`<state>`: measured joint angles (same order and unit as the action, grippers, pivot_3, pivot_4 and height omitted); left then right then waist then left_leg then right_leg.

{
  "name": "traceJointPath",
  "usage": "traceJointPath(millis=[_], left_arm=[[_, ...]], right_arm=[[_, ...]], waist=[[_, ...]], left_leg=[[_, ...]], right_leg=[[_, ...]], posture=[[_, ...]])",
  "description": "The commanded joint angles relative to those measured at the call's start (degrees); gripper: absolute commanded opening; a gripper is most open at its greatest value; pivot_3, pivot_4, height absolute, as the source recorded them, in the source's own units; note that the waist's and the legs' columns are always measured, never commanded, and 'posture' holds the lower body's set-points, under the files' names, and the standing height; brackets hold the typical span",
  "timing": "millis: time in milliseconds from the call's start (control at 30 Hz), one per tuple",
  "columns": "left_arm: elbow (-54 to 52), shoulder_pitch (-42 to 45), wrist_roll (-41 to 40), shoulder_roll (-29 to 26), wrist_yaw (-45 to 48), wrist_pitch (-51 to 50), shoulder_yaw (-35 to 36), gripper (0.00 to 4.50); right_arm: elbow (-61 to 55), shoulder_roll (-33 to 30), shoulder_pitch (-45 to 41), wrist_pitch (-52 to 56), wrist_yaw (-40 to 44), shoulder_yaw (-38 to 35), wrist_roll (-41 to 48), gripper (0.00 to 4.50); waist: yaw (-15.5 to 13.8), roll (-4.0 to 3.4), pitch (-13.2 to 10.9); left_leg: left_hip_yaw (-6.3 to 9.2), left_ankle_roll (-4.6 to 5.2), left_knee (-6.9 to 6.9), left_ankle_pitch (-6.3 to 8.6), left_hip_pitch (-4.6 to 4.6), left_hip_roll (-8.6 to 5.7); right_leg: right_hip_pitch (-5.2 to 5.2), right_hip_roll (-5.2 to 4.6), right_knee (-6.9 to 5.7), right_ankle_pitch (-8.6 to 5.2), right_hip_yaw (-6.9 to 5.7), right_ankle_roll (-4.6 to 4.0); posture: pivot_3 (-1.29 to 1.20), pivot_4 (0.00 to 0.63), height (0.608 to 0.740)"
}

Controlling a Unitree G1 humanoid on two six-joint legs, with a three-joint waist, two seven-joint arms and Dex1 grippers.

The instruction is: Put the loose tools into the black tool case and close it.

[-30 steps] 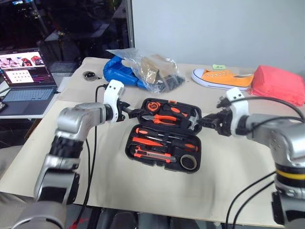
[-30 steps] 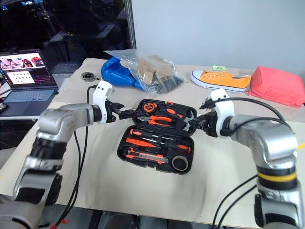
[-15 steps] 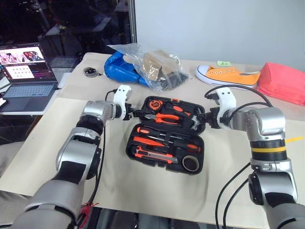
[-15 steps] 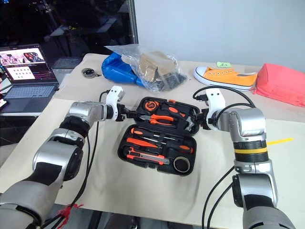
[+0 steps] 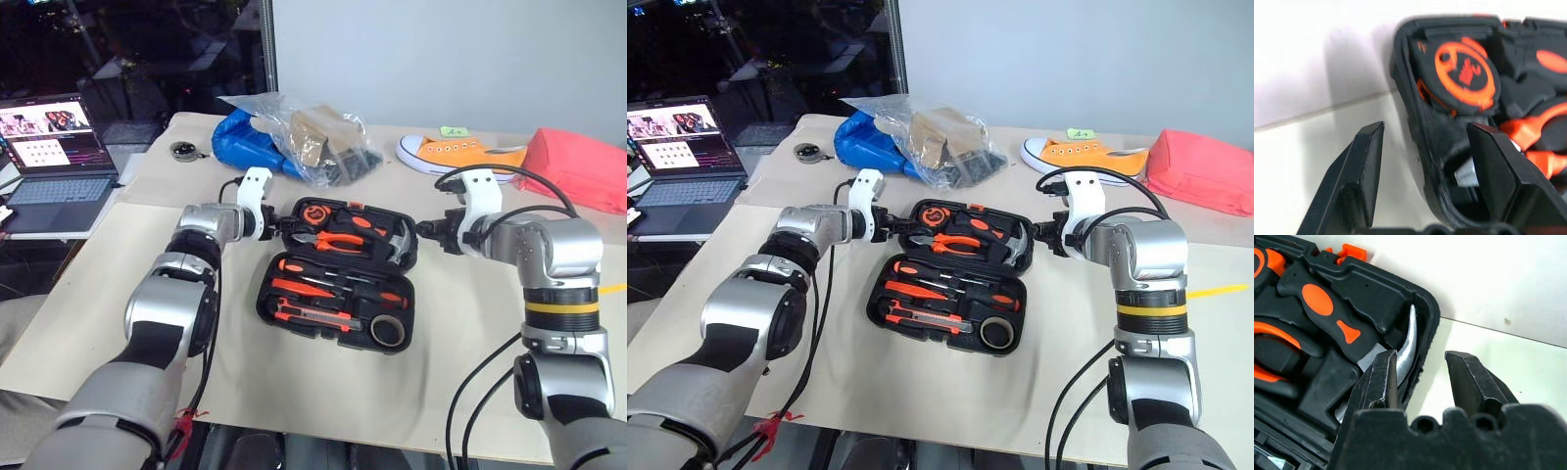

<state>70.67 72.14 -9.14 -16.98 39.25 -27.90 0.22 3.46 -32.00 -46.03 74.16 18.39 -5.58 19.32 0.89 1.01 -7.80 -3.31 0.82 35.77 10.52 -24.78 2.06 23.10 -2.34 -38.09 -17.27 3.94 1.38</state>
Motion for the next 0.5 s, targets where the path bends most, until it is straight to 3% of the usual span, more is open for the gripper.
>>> traceJointPath(millis=[33,167,333,367,500], left_arm=[[1.37,2.19,0.29,0.66,-2.06,1.75,2.37,2.86],[2.78,2.46,1.60,1.48,-3.07,1.43,2.71,2.86],[3.50,2.74,2.17,2.41,-3.58,0.91,3.46,1.52],[3.56,2.83,2.22,2.55,-3.65,0.91,3.70,1.05],[3.83,3.08,1.97,2.92,-4.38,0.45,5.46,0.00]], right_arm=[[1.91,0.56,-0.61,-1.43,-0.77,-0.77,-1.06,1.88],[5.01,0.99,-1.41,-1.02,-1.80,-0.37,-2.48,1.88],[5.32,1.07,-0.91,2.04,-0.26,1.43,-1.82,1.88],[5.55,1.37,-0.66,2.11,0.21,1.77,-1.64,1.63],[8.37,3.04,-0.83,2.55,1.36,0.80,-0.97,0.64]], waist=[[-0.02,0.00,0.00],[-0.03,0.00,0.00],[-0.08,-0.01,0.01],[-0.06,-0.02,0.01],[-0.03,-0.05,0.04]], left_leg=[[0.00,0.00,0.01,0.00,0.00,0.00],[0.01,0.00,0.01,0.00,-0.02,-0.02],[0.00,-0.01,0.03,-0.01,0.00,-0.03],[0.00,-0.01,0.03,-0.01,0.01,-0.03],[0.01,-0.01,0.02,-0.01,0.12,-0.03]], right_leg=[[-0.02,-0.01,0.00,0.00,0.00,0.00],[0.01,-0.02,-0.01,0.00,0.00,0.00],[-0.01,-0.02,-0.02,0.00,-0.01,0.00],[-0.03,-0.02,-0.02,0.00,-0.01,0.00],[-0.12,-0.01,-0.04,0.00,-0.02,0.00]], posture=[[0.00,0.150,0.740],[0.00,0.150,0.740],[0.00,0.150,0.740],[0.00,0.150,0.740],[0.00,0.150,0.740]])
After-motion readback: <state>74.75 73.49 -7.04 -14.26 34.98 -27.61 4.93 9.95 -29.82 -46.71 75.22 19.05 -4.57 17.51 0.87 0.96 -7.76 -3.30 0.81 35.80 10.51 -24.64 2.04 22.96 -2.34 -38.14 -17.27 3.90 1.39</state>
